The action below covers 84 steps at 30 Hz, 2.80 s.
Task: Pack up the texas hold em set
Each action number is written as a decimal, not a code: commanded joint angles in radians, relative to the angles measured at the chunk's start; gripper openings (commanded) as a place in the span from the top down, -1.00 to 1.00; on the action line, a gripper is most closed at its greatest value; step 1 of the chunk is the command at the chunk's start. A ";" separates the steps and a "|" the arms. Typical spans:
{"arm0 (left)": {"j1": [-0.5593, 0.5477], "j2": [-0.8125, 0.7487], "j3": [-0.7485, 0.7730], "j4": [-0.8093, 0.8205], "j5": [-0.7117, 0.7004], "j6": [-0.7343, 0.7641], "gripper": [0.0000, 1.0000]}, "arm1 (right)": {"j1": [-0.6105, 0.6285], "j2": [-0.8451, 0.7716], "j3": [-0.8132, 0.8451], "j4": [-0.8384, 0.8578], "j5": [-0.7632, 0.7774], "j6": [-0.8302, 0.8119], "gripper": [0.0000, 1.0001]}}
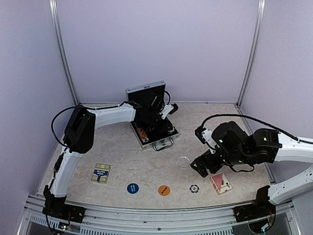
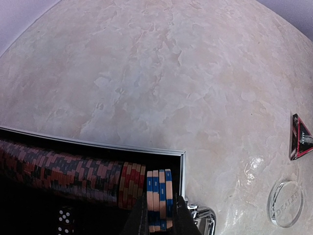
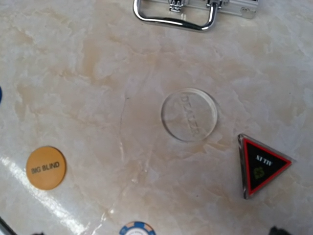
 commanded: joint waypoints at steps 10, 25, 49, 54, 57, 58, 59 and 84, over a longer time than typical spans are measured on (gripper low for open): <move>-0.027 0.041 0.031 0.024 -0.119 0.044 1.00 | -0.012 0.010 -0.001 0.023 -0.008 -0.011 -0.99; -0.071 0.055 0.013 0.039 -0.249 0.104 0.76 | -0.014 0.015 0.001 0.026 -0.012 -0.017 -0.99; -0.053 -0.052 -0.060 0.117 -0.429 0.015 0.20 | -0.017 0.034 0.013 0.006 -0.033 -0.004 -0.99; -0.049 -0.045 -0.067 0.127 -0.468 0.015 0.20 | -0.016 0.023 0.012 0.010 -0.038 0.002 -1.00; -0.049 -0.047 -0.073 0.138 -0.474 0.011 0.20 | -0.016 0.026 0.013 0.009 -0.039 0.001 -1.00; -0.050 -0.049 -0.080 0.146 -0.472 0.008 0.20 | -0.016 0.028 0.013 0.010 -0.040 0.003 -1.00; -0.050 -0.059 -0.091 0.157 -0.463 0.005 0.20 | -0.016 0.029 0.013 0.009 -0.040 0.003 -1.00; -0.170 -0.496 -0.492 0.161 -0.567 -0.441 -0.98 | -0.016 0.376 -0.023 -0.062 -0.207 -0.011 -0.87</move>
